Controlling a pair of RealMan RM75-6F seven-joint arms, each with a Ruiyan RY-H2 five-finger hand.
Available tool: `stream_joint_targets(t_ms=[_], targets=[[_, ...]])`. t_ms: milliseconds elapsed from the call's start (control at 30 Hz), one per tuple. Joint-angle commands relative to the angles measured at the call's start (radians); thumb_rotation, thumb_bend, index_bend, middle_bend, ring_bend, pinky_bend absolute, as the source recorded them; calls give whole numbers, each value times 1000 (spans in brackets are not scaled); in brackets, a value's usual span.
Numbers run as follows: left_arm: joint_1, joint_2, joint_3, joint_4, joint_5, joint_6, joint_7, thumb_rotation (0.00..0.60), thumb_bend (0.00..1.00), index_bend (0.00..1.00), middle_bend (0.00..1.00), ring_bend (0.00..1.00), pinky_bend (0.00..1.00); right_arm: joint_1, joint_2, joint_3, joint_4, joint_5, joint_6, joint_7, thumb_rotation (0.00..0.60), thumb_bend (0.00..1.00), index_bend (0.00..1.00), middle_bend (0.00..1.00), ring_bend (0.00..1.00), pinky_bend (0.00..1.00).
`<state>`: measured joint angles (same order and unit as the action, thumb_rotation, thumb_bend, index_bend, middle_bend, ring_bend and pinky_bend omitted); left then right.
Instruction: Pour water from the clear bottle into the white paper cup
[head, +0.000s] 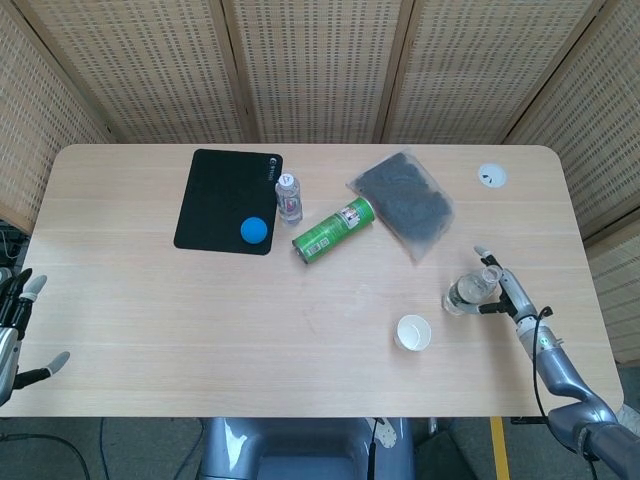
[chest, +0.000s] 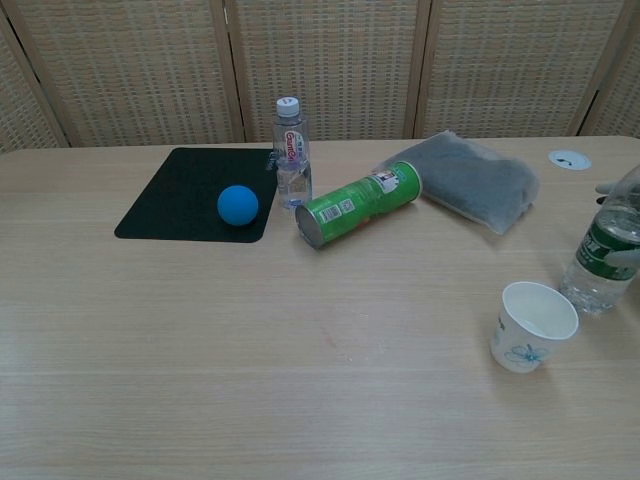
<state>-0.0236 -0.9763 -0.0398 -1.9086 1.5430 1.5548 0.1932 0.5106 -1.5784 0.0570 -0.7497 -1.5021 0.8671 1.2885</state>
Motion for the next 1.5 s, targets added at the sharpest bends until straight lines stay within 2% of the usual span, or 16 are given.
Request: stream_joint_targets(t_ms=[33, 133, 200, 267, 333, 433, 500, 600, 833, 967, 1133, 1233, 1500], targets=[[-1, 0, 0, 0, -1, 0, 0, 600, 155, 0, 0, 0, 0, 6, -10, 4, 11, 8, -5, 13, 600, 0, 13, 25, 0, 0], [-1, 0, 0, 0, -3, -1, -1, 600, 155, 0, 0, 0, 0, 9, -17, 4, 19, 11, -10, 18, 600, 0, 139, 155, 25, 0], [-1, 0, 0, 1, -4, -1, -1, 600, 155, 0, 0, 0, 0, 12, -21, 2, 24, 11, -14, 21, 600, 0, 264, 280, 149, 0], [-2, 0, 0, 1, -5, -1, -2, 600, 155, 0, 0, 0, 0, 14, -22, -4, 24, 7, -18, 26, 600, 0, 350, 361, 234, 1], [-3, 0, -1, 1, -5, -2, -2, 600, 155, 0, 0, 0, 0, 15, -24, -9, 25, 2, -18, 30, 600, 14, 405, 418, 273, 29], [-3, -1, 0, 1, -7, -2, -2, 600, 155, 0, 0, 0, 0, 14, -32, -10, 32, 0, -5, 37, 600, 153, 477, 490, 336, 196], [-3, -1, 0, 1, -7, -3, -1, 600, 155, 0, 0, 0, 0, 13, -36, -11, 34, -3, 8, 54, 600, 284, 526, 533, 374, 329], [-4, -3, 2, 1, -5, -3, 2, 600, 155, 0, 0, 0, 0, 10, -40, -11, 42, -16, 51, 77, 600, 409, 554, 561, 402, 444], [-4, -1, 4, -2, -3, -2, -2, 600, 155, 0, 0, 0, 0, -6, -23, 2, 24, -30, 173, -2, 600, 480, 559, 566, 417, 480], [-4, 2, 6, -2, 4, 0, -9, 600, 155, 0, 0, 0, 0, -21, 34, 6, -38, -50, 271, -113, 600, 543, 559, 566, 417, 483], [-1, 7, 10, -5, 14, 7, -19, 600, 155, 0, 0, 0, 0, -45, 100, -10, -102, -86, 363, -330, 600, 551, 559, 566, 417, 483], [1, 10, 12, -8, 23, 12, -29, 600, 155, 0, 0, 0, 0, -57, 128, -29, -122, -114, 402, -492, 600, 552, 560, 566, 417, 483], [3, 16, 15, -9, 31, 15, -40, 600, 155, 0, 0, 0, 0, -74, 164, -67, -143, -158, 439, -751, 600, 570, 559, 566, 417, 483]])
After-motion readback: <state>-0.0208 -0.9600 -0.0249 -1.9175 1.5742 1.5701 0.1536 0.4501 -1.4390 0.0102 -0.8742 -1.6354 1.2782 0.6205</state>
